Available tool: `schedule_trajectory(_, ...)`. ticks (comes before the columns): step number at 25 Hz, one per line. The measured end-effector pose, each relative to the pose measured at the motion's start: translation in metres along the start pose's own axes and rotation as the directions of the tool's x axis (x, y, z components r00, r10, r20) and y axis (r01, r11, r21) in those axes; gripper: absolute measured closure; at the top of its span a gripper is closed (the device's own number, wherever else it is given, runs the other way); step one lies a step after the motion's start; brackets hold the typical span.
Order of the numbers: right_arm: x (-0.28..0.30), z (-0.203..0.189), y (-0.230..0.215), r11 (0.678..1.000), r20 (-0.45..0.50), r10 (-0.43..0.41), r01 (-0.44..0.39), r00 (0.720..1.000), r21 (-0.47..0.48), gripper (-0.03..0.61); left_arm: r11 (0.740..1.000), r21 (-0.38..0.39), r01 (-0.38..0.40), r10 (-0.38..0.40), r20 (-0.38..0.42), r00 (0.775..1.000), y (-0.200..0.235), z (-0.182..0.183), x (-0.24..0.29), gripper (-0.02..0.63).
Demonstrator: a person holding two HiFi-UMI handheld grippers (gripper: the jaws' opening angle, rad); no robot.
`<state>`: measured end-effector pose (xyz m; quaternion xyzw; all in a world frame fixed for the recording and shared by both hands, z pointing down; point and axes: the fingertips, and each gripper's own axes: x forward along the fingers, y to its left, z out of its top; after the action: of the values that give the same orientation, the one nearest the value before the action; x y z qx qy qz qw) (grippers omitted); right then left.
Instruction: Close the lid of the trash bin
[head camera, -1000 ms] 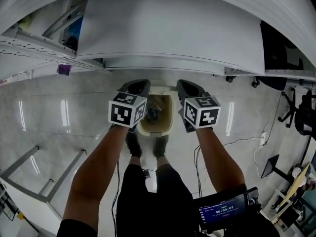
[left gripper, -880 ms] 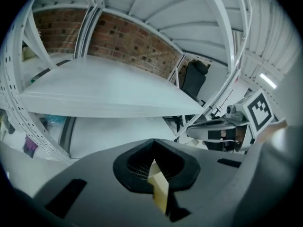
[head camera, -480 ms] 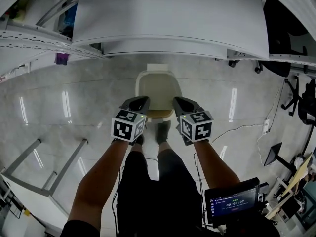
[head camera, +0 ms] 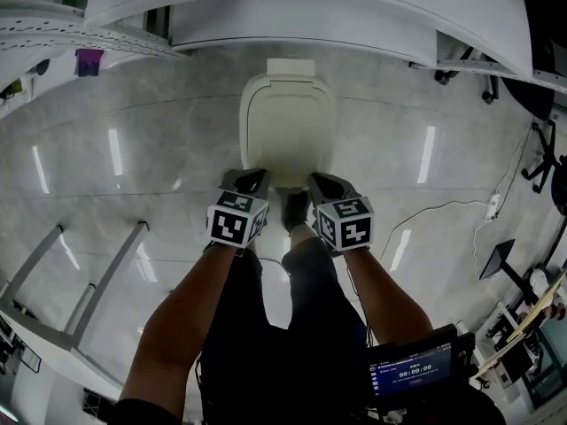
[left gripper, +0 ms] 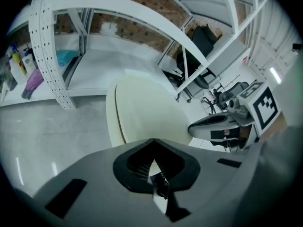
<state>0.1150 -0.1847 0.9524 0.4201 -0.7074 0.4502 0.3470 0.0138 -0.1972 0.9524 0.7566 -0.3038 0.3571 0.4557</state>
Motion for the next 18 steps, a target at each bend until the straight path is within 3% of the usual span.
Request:
schedule_trajectory(12,0.017,-0.017,-0.009,1.000,-0.004,0.000,0.000,1.000,0.000,0.571,0.999,-0.005,-0.036,0.036,-0.003,0.999,0.010,-0.016,0.017,0.623)
schedule_trajectory(15,-0.004,-0.002,-0.002,1.000,0.019,0.011,-0.011,1.000,0.001,0.571,0.999,-0.029,-0.022,0.023,0.035,0.999,0.001,-0.006,-0.003,0.623)
schedule_trajectory(18,-0.042,0.037,0.012,0.999,0.081,0.025,-0.023,0.996,-0.034,0.571,0.999,-0.040,-0.005,0.010,0.121,0.993,-0.015,0.024,-0.040,0.623)
